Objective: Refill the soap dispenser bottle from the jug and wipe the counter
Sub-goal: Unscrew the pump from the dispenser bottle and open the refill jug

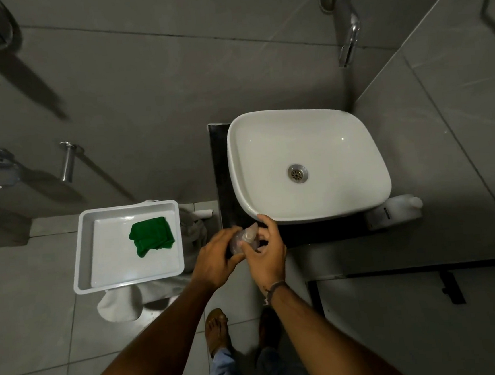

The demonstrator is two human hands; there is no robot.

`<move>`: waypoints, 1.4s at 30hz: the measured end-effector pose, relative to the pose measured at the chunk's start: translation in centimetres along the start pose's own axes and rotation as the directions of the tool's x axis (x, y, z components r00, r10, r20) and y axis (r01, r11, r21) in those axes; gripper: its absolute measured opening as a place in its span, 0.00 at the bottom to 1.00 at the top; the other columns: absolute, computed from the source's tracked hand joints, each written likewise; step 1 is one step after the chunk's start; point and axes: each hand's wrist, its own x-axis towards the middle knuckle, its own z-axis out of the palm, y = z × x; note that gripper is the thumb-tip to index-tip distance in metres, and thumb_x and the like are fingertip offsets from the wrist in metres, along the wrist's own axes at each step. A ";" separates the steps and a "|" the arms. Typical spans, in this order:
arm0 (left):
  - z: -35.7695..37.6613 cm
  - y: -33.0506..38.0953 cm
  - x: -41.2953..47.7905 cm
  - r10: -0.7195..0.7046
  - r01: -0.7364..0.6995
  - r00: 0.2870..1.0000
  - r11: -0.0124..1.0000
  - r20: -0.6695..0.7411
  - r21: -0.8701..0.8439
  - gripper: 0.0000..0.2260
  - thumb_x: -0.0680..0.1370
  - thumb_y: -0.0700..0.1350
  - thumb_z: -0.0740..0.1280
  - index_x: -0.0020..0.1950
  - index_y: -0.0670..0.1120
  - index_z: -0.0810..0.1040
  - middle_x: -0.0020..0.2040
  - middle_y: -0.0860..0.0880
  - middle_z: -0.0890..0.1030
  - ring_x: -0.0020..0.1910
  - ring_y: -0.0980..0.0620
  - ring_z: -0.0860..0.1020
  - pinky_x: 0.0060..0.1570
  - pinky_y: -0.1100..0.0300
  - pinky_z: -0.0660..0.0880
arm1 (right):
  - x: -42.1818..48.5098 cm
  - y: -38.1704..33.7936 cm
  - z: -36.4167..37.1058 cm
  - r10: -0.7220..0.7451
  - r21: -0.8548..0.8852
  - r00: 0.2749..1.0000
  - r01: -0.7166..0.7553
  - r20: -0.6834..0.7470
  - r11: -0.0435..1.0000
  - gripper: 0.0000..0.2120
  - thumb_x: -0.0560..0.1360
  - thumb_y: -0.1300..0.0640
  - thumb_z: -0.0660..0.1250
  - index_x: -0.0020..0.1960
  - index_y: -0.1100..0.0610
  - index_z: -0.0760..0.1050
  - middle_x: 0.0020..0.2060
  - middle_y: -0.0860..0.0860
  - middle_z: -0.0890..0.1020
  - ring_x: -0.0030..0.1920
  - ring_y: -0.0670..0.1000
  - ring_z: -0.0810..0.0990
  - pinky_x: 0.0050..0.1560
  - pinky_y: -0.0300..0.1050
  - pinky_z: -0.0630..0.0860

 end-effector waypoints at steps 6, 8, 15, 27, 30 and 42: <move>0.5 -0.2 -0.6 0.003 -0.003 1.000 1.000 -0.007 -0.017 0.33 0.77 0.63 0.63 0.75 0.42 0.76 0.68 0.44 0.81 0.65 0.44 0.81 0.63 0.53 0.77 | -1.0 -0.4 0.7 0.009 0.047 0.994 -0.004 -0.107 0.999 0.44 0.63 0.63 0.84 0.69 0.38 0.67 0.54 0.42 0.79 0.52 0.42 0.81 0.46 0.35 0.82; 0.5 -0.2 -0.7 0.001 -0.002 1.000 1.000 -0.011 -0.024 0.34 0.77 0.64 0.64 0.74 0.42 0.76 0.68 0.43 0.82 0.65 0.45 0.81 0.61 0.56 0.77 | -0.9 -0.5 1.0 -0.007 0.028 0.990 0.011 -0.138 1.000 0.40 0.64 0.63 0.84 0.66 0.39 0.69 0.49 0.45 0.82 0.48 0.45 0.83 0.44 0.34 0.82; 0.6 0.2 -0.9 -0.006 0.004 1.000 0.998 -0.025 -0.065 0.32 0.77 0.62 0.64 0.74 0.43 0.76 0.67 0.43 0.81 0.64 0.46 0.81 0.63 0.49 0.80 | -1.4 0.0 -0.1 -0.068 -0.018 0.997 0.069 0.036 0.997 0.40 0.71 0.69 0.77 0.77 0.48 0.66 0.64 0.48 0.81 0.63 0.47 0.82 0.60 0.43 0.83; 1.4 -0.1 -0.8 0.010 -0.014 0.996 0.999 -0.085 -0.047 0.30 0.77 0.63 0.66 0.74 0.46 0.76 0.67 0.47 0.82 0.62 0.61 0.75 0.60 0.78 0.66 | -1.2 0.3 -0.6 -0.069 -0.031 0.997 0.069 0.021 0.997 0.45 0.68 0.70 0.78 0.74 0.37 0.64 0.64 0.38 0.74 0.63 0.40 0.77 0.58 0.42 0.83; 1.5 -0.1 -0.8 0.007 -0.013 0.995 0.998 -0.102 -0.053 0.28 0.78 0.61 0.66 0.73 0.47 0.76 0.66 0.48 0.82 0.61 0.64 0.75 0.60 0.71 0.73 | -1.0 0.3 -0.1 0.007 0.015 0.997 -0.006 -0.071 1.000 0.42 0.65 0.64 0.83 0.69 0.41 0.67 0.56 0.44 0.80 0.56 0.44 0.81 0.55 0.48 0.85; 1.6 0.3 -0.9 -0.028 0.021 0.994 0.997 -0.105 -0.068 0.29 0.77 0.61 0.67 0.74 0.46 0.76 0.65 0.49 0.82 0.60 0.57 0.78 0.58 0.70 0.74 | -1.0 0.4 0.3 0.065 0.133 0.993 -0.052 -0.100 0.990 0.38 0.70 0.67 0.79 0.71 0.42 0.68 0.53 0.42 0.83 0.56 0.45 0.83 0.58 0.52 0.84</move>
